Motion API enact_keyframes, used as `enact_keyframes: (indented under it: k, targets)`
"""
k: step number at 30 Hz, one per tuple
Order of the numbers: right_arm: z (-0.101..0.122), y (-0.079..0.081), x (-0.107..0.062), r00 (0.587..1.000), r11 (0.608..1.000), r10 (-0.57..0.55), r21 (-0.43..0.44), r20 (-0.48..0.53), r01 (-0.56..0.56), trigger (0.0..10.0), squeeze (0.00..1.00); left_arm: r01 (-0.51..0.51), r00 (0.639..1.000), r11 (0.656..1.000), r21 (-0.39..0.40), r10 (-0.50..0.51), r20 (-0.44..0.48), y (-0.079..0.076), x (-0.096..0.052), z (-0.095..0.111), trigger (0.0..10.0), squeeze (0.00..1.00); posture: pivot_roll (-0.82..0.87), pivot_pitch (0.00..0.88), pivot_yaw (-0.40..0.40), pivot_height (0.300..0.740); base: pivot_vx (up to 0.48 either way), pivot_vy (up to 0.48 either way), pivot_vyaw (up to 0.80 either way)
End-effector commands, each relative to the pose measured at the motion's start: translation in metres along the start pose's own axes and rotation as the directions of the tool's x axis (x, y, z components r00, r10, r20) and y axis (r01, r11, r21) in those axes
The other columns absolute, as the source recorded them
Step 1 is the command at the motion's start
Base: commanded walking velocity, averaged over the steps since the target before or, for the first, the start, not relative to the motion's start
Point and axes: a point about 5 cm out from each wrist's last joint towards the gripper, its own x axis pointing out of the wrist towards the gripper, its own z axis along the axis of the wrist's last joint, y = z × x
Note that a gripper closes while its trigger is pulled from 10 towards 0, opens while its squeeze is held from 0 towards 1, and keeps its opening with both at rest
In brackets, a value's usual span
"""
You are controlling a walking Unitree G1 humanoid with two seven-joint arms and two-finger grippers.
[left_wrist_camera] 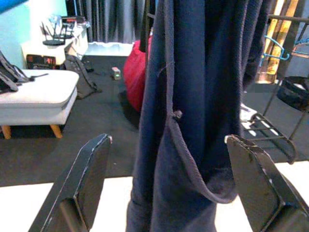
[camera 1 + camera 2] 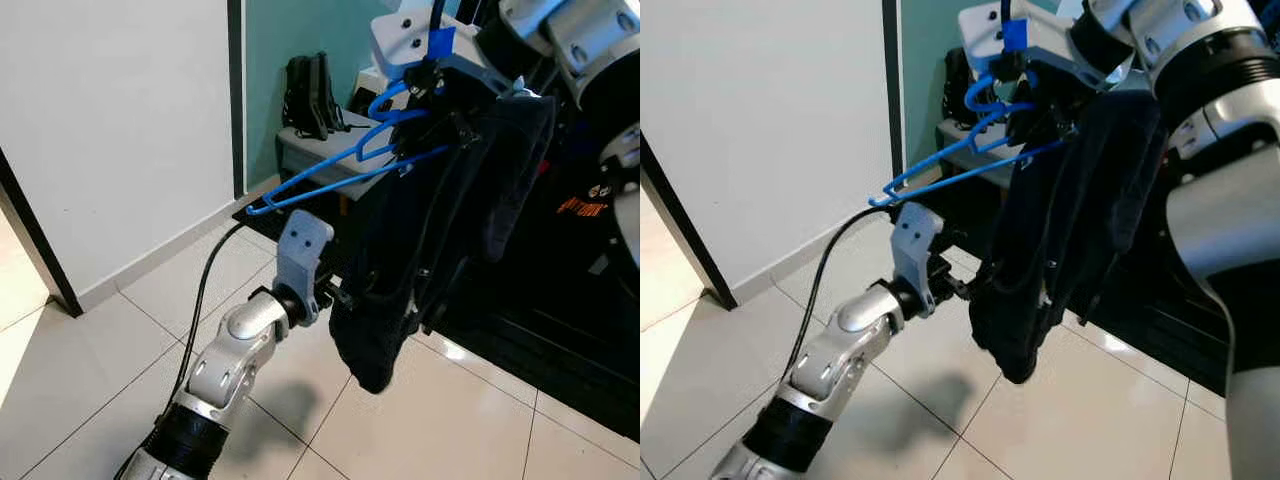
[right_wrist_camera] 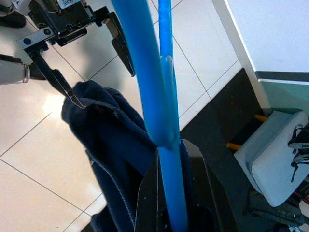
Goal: Hang hanger
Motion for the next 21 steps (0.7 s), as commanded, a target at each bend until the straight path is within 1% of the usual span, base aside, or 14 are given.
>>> enact_keyframes:
  k: [1,4,6,7,9,14,17,21]
  targets:
    - [0.005,-0.002,-0.011,1.000,1.000,-0.024,-0.015,0.008,0.024,10.0,0.00,0.020,1.000,1.000,0.013,-0.020,0.004,-0.004,0.003,0.001,10.0,0.00,-0.10,0.000,-0.115,0.740,0.000,0.000,0.00]
    - [0.005,-0.002,-0.011,1.000,1.000,-0.023,-0.019,0.013,0.024,10.0,0.00,0.015,1.000,0.999,0.030,-0.014,-0.021,-0.003,0.003,-0.003,10.0,0.00,-0.10,0.000,-0.112,0.740,0.000,0.000,0.00]
    - [0.008,-0.002,-0.011,0.999,0.999,-0.023,-0.029,0.028,0.024,10.0,0.00,-0.010,0.998,0.999,0.041,0.013,-0.069,-0.001,0.005,-0.011,10.0,0.00,-0.10,0.000,-0.111,0.740,0.000,0.000,0.00]
    - [0.009,-0.002,-0.011,0.999,0.999,-0.022,-0.034,0.034,0.023,10.0,0.00,-0.023,0.997,0.999,0.029,0.026,-0.078,0.000,0.007,-0.012,10.0,0.00,-0.11,0.000,-0.108,0.740,0.000,0.000,0.00]
    - [0.010,-0.002,-0.010,0.999,0.999,-0.018,-0.043,0.040,0.020,10.0,0.00,-0.040,0.996,0.999,0.008,0.041,-0.074,0.001,0.012,-0.011,10.0,0.00,-0.11,0.000,-0.108,0.740,0.000,0.000,0.00]
    - [0.015,-0.001,-0.011,0.998,0.998,-0.012,-0.067,0.059,0.016,10.0,0.00,-0.054,0.995,0.998,0.017,0.055,-0.085,0.002,0.019,-0.011,10.0,0.00,-0.12,0.000,-0.100,0.740,0.000,0.000,0.00]
    - [0.017,0.000,-0.013,0.998,0.997,-0.010,-0.080,0.070,0.015,10.0,0.00,-0.073,0.992,0.997,0.025,0.076,-0.099,0.006,0.019,-0.014,10.0,0.00,-0.12,0.000,-0.098,0.740,0.000,0.000,0.00]
    - [0.020,0.001,-0.015,0.997,0.996,-0.004,-0.091,0.080,0.012,10.0,0.00,-0.097,0.989,0.995,0.016,0.098,-0.112,0.011,0.019,-0.016,10.0,0.00,-0.13,0.000,-0.095,0.740,0.000,0.000,0.00]
